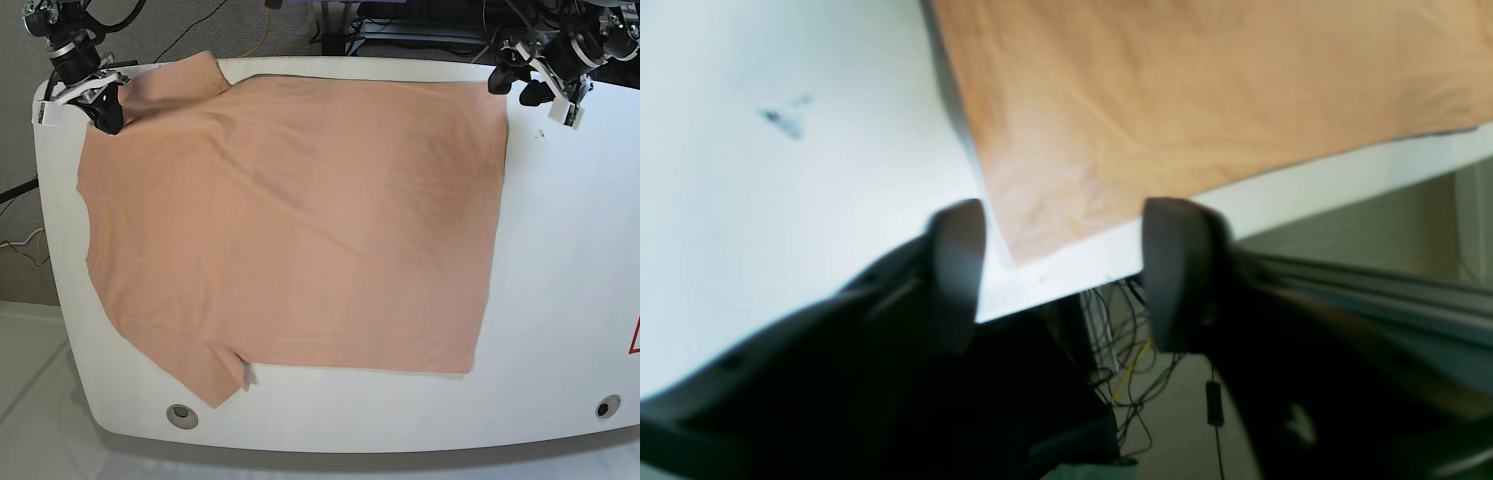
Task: Fold the T-shirt properly
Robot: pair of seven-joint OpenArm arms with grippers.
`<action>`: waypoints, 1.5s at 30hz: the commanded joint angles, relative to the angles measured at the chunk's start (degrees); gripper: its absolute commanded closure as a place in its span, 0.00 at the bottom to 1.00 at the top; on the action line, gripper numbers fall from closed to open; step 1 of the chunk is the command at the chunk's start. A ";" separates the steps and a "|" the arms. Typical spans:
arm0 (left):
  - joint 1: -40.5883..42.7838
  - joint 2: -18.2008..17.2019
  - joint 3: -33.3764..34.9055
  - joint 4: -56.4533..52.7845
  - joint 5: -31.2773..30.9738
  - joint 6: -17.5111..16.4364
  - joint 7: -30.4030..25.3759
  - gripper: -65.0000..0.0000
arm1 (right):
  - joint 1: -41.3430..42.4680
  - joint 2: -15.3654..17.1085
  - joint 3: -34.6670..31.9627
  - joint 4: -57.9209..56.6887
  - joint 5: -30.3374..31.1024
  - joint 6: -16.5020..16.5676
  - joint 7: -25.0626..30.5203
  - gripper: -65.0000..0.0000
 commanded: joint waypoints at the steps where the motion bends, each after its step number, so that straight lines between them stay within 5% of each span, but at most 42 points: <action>1: 1.02 -0.81 -1.12 -0.07 -0.98 -1.62 -2.38 0.35 | -0.11 0.74 0.55 1.25 1.12 0.55 1.12 0.98; 18: -1.75 -0.30 -0.38 -1.85 -0.49 -2.57 -2.70 0.36 | 0.03 0.83 0.66 1.45 1.13 1.14 1.16 1.00; 33: 3.78 -0.33 -0.74 2.59 -0.46 -2.57 -3.71 0.43 | -0.10 0.83 0.82 1.34 1.50 1.33 0.92 1.00; 36: 4.59 -0.25 -1.89 3.78 -0.60 -2.57 -3.33 0.39 | -0.27 0.86 0.79 1.36 1.53 1.40 0.85 0.95; 38: 5.06 -0.37 -1.74 3.90 -0.35 -2.57 -3.42 0.34 | -0.37 0.76 0.66 1.42 1.51 1.37 0.79 0.82; 45: 4.22 -0.36 -1.37 3.63 -0.23 -2.57 -3.36 0.32 | -0.32 0.75 0.63 1.33 1.31 1.38 0.50 0.61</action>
